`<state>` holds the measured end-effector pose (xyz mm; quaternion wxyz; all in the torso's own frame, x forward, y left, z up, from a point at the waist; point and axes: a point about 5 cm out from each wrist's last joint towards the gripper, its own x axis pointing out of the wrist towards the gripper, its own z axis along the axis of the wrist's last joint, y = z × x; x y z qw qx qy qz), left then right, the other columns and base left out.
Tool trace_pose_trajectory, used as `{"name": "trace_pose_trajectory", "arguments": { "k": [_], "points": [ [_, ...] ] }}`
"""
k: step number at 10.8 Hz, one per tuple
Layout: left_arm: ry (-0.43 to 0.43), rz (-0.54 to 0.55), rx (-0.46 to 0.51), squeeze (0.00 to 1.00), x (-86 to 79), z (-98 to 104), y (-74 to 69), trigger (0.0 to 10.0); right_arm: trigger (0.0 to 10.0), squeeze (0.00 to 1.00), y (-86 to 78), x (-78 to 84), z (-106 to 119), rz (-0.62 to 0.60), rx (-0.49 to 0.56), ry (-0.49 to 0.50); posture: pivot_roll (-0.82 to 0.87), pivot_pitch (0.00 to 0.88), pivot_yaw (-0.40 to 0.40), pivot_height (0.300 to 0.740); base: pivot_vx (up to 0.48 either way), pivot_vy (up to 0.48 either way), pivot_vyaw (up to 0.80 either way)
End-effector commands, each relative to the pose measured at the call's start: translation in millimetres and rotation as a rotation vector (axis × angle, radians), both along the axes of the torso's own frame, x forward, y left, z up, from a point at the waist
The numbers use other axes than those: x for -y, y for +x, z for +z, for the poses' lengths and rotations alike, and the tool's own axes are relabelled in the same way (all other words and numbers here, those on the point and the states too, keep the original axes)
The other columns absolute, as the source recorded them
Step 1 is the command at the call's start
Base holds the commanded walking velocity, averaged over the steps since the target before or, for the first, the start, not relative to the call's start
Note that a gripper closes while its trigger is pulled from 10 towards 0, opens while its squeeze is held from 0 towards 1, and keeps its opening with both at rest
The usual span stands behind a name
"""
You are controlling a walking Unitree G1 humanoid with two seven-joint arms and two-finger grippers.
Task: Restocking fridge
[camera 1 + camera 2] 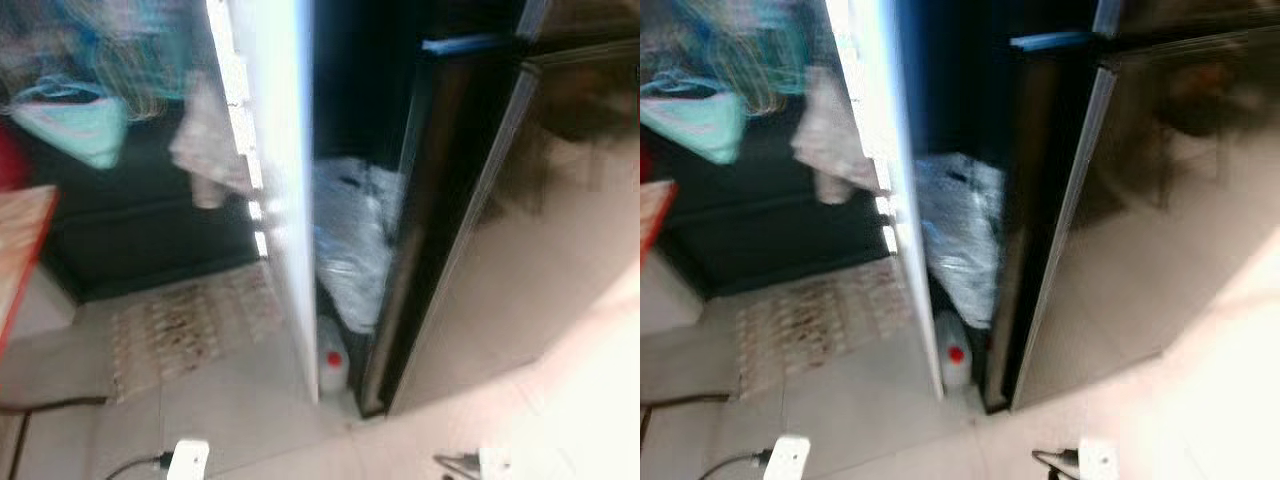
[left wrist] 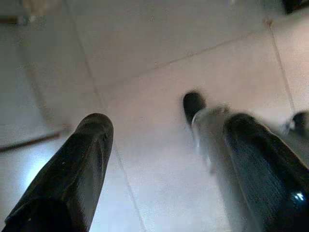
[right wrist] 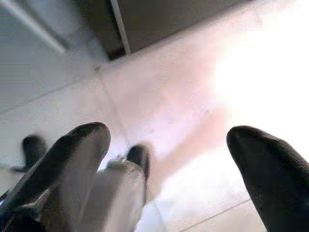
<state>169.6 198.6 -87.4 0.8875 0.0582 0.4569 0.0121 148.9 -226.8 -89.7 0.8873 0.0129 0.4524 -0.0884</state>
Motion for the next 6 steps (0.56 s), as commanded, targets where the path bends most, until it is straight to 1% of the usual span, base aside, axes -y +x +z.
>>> {"name": "trace_pose_trajectory", "arguments": {
  "k": [1,3,5,6],
  "points": [
    [-0.003,0.011,-0.041,0.00,-1.4,-4.7,-10.6,10.0,10.0,0.00,14.5,-1.0,5.7,-0.003,0.040,0.010,-0.02,0.000,0.030,0.740,0.000,0.000,0.00],
    [-0.003,0.010,-0.041,0.00,-1.5,-4.7,-10.6,10.0,10.0,0.00,13.1,-3.1,4.4,-0.009,0.028,0.025,-0.03,0.000,0.034,0.740,0.000,0.000,0.00],
    [-0.004,0.008,-0.041,0.00,-1.8,-4.6,-10.4,10.0,10.0,0.00,1.4,3.3,0.8,-0.035,-0.008,0.013,-0.03,0.000,0.035,0.740,0.000,0.000,0.00],
    [-0.004,0.008,-0.041,0.00,-1.9,-4.6,-10.5,10.0,10.0,0.00,-1.2,5.6,0.2,-0.043,-0.017,0.010,-0.03,0.000,0.036,0.740,0.000,0.000,0.00]
  ]
}}
